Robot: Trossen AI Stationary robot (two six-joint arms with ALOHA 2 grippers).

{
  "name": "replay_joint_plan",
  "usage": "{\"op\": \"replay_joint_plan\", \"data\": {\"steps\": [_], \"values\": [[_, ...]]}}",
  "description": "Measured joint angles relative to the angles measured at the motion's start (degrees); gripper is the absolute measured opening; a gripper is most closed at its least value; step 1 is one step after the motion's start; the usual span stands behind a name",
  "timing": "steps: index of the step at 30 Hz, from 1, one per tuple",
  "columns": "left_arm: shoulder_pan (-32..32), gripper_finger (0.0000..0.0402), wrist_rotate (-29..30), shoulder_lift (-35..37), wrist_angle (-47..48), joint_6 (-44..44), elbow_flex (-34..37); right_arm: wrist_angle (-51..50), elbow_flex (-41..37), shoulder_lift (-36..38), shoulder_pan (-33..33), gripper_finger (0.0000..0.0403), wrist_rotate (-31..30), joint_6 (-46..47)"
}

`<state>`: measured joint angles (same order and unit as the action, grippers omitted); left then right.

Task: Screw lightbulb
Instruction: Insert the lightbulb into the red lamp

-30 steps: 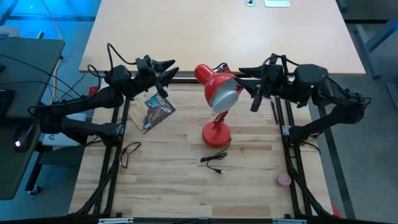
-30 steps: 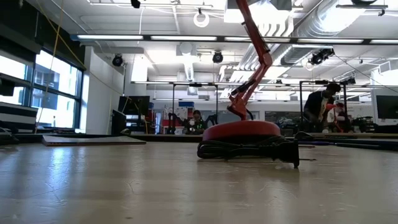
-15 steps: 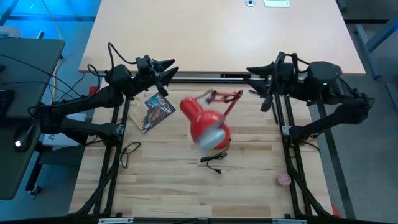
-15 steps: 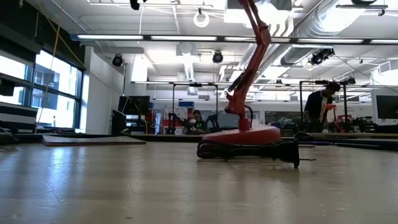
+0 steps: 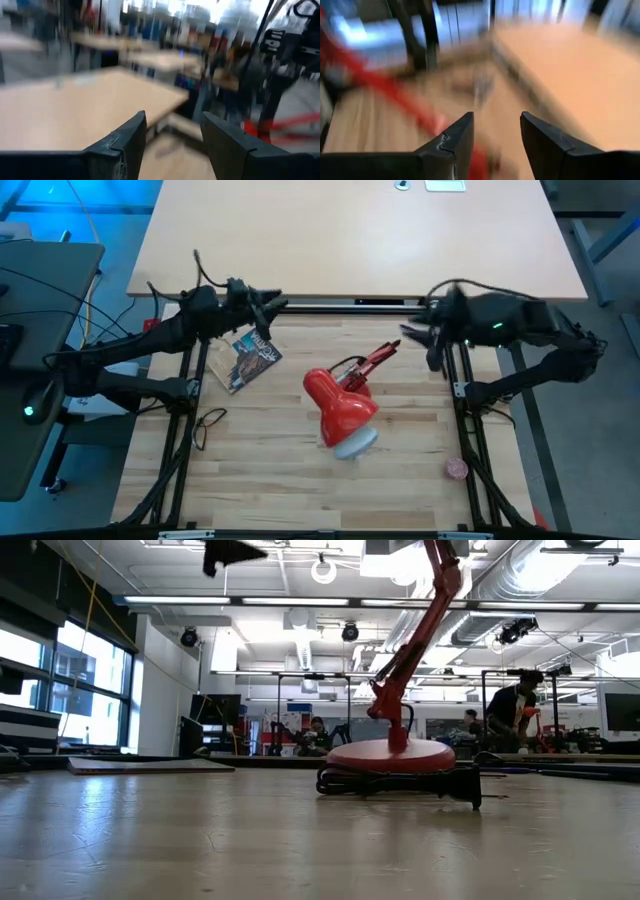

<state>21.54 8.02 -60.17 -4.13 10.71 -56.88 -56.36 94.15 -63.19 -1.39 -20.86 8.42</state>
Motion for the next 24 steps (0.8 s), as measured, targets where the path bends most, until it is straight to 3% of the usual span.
{"op": "replay_joint_plan", "data": {"steps": [3,7,11,15,21,24], "values": [[0.2,0.0173,-2.31,1.46,11.84,2.2,0.04,-8.85,-8.5,4.01,-0.76,0.0146,3.66,10.56],[0.1,0.0135,-6.21,2.8,21.88,4.04,4.18,-1.59,-24.54,13.11,-5.33,0.0129,4.83,21.17],[-0.53,0.0074,-9.22,4.73,15.98,11.81,12.23,8.52,-37.19,18.17,-7.45,0.0112,2.56,29.66],[-2.14,0.0009,-9.32,4.96,10.63,18.14,18.68,19.14,-46.28,19.04,-8.18,0.0091,1.89,32.05],[-4.58,0.0001,-9.25,4.09,10.35,23.18,21.34,31.76,-53.5,18.83,-8.15,0.005,2.4,33.69],[-5.52,0.0001,-9.21,3.64,9.3,23.6,21.27,31.97,-54.57,18.89,-8.15,0.0028,2.28,34.73]]}}
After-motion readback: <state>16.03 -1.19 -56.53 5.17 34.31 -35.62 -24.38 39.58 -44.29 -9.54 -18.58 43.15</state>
